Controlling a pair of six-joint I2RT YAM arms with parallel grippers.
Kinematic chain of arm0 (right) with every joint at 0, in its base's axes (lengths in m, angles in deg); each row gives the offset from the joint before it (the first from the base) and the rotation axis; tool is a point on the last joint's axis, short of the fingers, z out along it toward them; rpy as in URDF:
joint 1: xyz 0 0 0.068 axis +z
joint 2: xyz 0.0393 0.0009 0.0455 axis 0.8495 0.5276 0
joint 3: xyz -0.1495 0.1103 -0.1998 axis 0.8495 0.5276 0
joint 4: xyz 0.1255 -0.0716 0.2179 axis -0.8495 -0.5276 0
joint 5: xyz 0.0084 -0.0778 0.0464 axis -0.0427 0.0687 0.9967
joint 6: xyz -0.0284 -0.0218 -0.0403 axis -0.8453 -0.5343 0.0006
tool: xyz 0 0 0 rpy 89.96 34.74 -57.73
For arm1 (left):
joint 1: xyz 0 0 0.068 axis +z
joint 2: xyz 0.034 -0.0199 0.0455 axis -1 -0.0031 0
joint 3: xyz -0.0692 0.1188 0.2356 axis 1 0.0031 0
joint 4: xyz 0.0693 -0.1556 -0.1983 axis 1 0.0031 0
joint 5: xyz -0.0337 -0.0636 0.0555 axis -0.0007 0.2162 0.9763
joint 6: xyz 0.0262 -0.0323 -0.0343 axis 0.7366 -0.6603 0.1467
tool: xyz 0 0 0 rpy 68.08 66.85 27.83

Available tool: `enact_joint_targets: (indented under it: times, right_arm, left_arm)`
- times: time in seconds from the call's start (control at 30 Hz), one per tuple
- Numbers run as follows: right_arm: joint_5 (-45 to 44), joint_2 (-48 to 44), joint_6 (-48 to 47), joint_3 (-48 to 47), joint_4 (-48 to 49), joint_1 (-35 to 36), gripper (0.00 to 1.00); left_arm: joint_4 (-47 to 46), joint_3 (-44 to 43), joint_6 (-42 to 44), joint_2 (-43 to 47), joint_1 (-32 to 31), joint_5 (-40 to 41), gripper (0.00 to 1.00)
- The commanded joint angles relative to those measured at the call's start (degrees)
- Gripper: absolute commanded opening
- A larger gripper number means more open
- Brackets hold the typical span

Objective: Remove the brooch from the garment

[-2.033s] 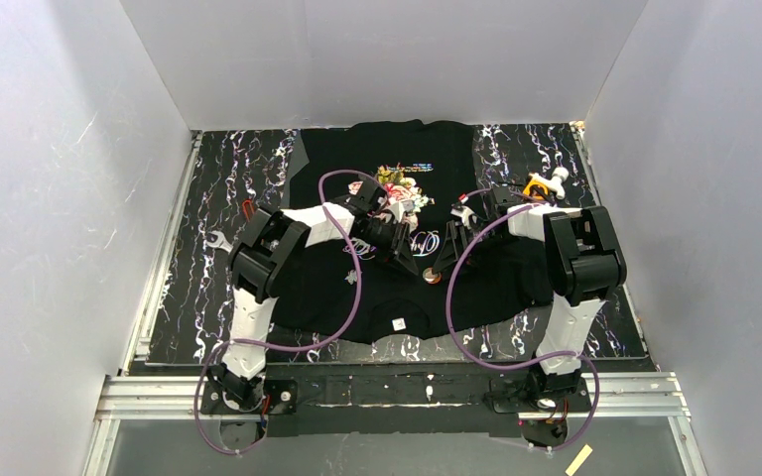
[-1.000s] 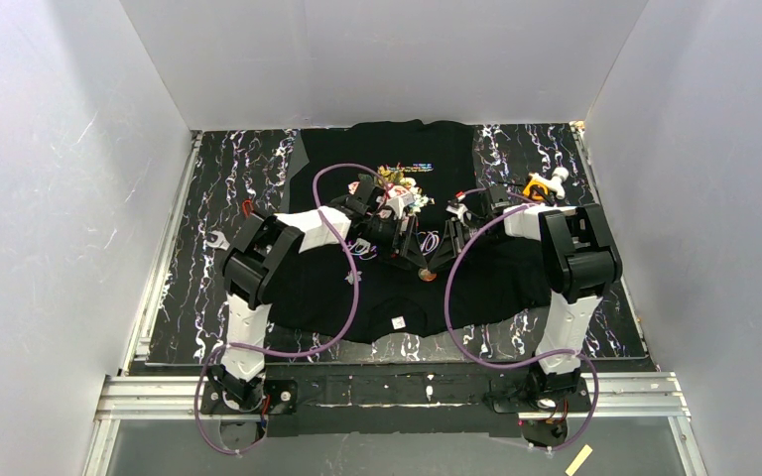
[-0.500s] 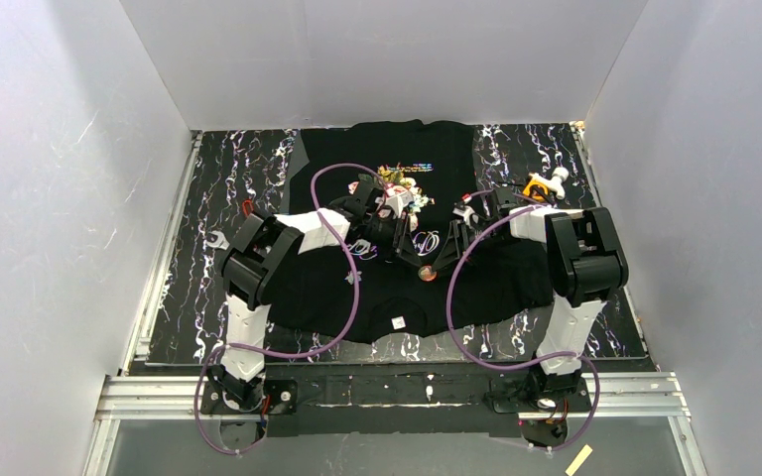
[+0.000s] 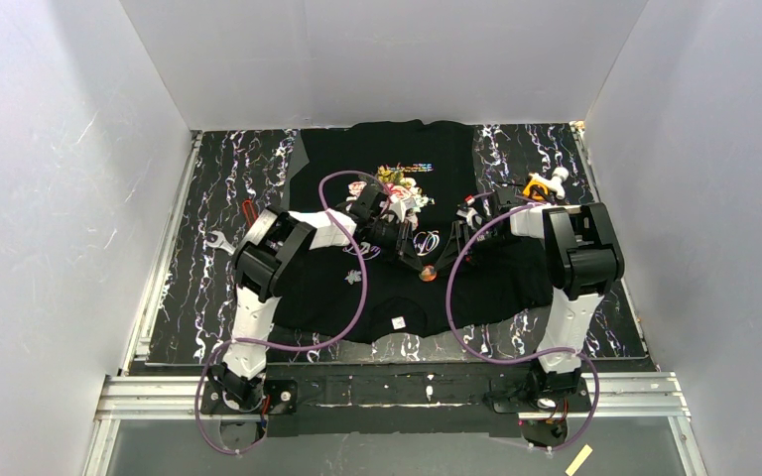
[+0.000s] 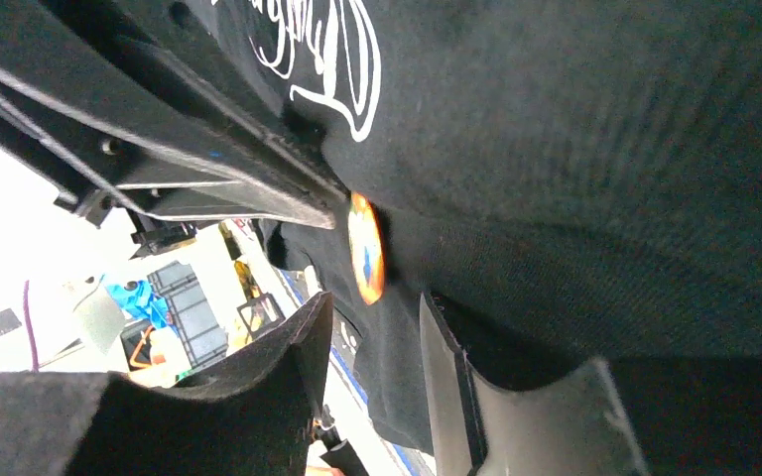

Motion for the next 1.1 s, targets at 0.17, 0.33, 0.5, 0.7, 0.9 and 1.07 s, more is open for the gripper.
enact_joint_targets:
  times: [0.17,0.33,0.5,0.7,0.9,1.07]
  right_arm:
    - [4.13,2.35,2.96,-2.11,1.54,1.80,0.47]
    - [6.91,2.19,4.61,-2.80,2.37,2.66,0.45]
    - [9.00,1.27,4.70,-2.32,1.71,2.77,0.44]
    - [10.32,0.56,6.88,-1.47,4.08,3.56,0.45]
    - [11.23,1.63,7.86,-3.06,4.74,5.00,0.45]
    - [11.50,1.60,9.51,-3.19,6.11,5.85,0.46]
  left_arm:
    - [1.13,-0.96,1.16,-1.69,-0.35,-0.81,0.09]
    - [2.51,-2.29,2.05,-1.90,-0.37,-0.32,0.10]
    - [4.14,-2.57,2.39,-1.00,-0.35,-0.28,0.20]
    - [0.57,-0.69,-0.60,0.95,-0.37,-2.50,0.32]
    - [0.13,-0.24,-1.55,1.53,-0.20,-4.49,0.39]
    - [-0.26,0.60,-3.02,2.46,0.69,-6.39,0.49]
